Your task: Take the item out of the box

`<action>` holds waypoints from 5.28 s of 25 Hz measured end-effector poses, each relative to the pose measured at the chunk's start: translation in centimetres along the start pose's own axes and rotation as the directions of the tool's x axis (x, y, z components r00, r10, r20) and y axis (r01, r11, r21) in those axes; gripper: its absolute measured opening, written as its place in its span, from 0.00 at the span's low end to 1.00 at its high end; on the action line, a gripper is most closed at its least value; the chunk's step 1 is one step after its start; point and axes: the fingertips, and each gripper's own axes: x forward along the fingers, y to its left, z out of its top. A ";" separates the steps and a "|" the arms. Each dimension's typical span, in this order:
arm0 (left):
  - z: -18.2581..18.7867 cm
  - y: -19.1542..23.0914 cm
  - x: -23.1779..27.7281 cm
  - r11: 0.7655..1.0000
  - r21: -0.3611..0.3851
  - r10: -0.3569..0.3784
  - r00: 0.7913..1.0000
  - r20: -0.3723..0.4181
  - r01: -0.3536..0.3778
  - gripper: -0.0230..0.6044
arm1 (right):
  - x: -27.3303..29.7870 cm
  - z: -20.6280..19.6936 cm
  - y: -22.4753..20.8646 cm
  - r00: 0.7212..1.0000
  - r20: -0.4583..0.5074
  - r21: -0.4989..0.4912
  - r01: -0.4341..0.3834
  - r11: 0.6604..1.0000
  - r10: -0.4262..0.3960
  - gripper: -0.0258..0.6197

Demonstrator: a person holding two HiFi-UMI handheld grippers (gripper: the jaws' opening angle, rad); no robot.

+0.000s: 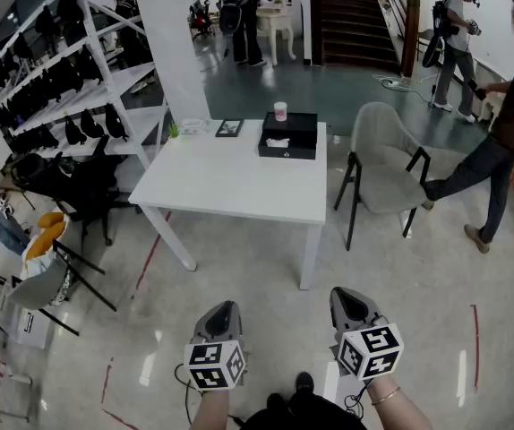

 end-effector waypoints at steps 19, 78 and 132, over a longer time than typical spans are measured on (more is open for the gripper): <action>1.2 -3.1 3.7 1.000 0.017 0.020 1.000 0.007 -0.020 0.07 | 2.1 -0.1 -3.8 0.998 -0.022 0.030 -0.060 0.998 0.061 0.04; 15.8 19.6 37.6 0.999 -0.005 -0.044 0.998 -0.039 0.044 0.07 | 43.9 15.9 -11.3 1.000 -0.021 0.047 0.016 0.999 -0.015 0.32; 19.1 26.0 51.3 0.981 -0.077 0.166 0.978 -0.126 -0.176 0.07 | 71.0 12.6 -18.6 0.880 -0.442 -0.174 -0.275 0.946 0.175 0.34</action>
